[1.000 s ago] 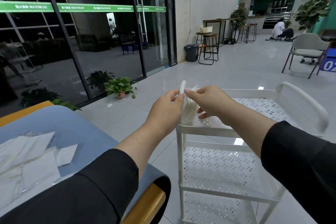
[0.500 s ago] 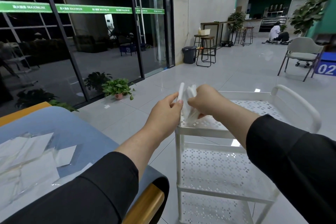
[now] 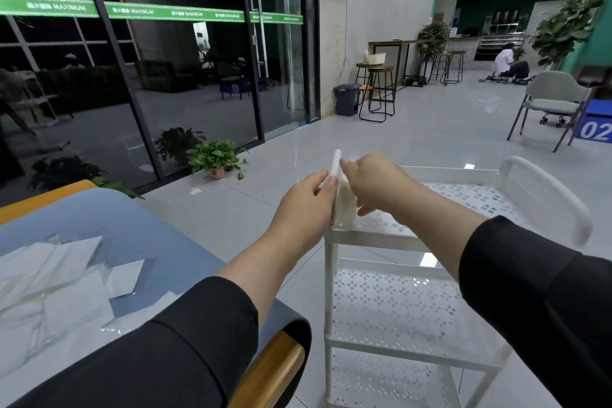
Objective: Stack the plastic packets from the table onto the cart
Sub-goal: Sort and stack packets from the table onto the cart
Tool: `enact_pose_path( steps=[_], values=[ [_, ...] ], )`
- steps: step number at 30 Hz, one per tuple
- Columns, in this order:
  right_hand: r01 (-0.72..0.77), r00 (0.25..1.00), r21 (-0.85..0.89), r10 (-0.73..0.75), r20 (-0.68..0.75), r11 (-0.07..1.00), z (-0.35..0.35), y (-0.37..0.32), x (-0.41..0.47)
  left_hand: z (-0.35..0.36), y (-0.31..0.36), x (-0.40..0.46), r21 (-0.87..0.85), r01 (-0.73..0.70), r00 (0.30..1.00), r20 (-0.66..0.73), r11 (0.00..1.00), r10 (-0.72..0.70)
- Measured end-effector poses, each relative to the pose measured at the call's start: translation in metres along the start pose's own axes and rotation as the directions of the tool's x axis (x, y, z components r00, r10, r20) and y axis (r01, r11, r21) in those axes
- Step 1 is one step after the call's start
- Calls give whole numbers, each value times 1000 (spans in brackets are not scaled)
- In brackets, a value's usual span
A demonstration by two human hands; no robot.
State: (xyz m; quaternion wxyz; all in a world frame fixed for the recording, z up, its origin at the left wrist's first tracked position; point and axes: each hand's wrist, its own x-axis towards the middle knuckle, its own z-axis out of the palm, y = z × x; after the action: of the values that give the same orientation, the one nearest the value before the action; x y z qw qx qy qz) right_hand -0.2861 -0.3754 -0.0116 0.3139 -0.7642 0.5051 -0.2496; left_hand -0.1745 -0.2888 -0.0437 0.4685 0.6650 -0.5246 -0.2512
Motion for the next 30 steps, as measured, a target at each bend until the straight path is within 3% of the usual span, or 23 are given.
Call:
enact_pose_path(
  steps=[2, 8, 13, 19, 30],
  values=[
    [2, 1000, 65, 0, -24, 998, 0, 4, -3, 0, -2, 0, -4, 6, 1000, -1, 1000, -6],
    [102, 992, -36, -105, -69, 994, 5, 21, -6, 1, -4, 2, -25, 6, 1000, -27, 1000, -7],
    [145, 982, -11, -145, -118, 989, 3, 29, -8, 3, -2, 3, 47, -63, 997, -42, 997, 65],
    [152, 980, -19, -153, -124, 988, 3, 36, -4, 4, -3, 8, 150, -95, 993, -53, 984, 104],
    [148, 975, -17, -149, -165, 989, -1, 41, -1, 1, 2, 6, 176, -71, 992, -94, 982, 88]
  ],
)
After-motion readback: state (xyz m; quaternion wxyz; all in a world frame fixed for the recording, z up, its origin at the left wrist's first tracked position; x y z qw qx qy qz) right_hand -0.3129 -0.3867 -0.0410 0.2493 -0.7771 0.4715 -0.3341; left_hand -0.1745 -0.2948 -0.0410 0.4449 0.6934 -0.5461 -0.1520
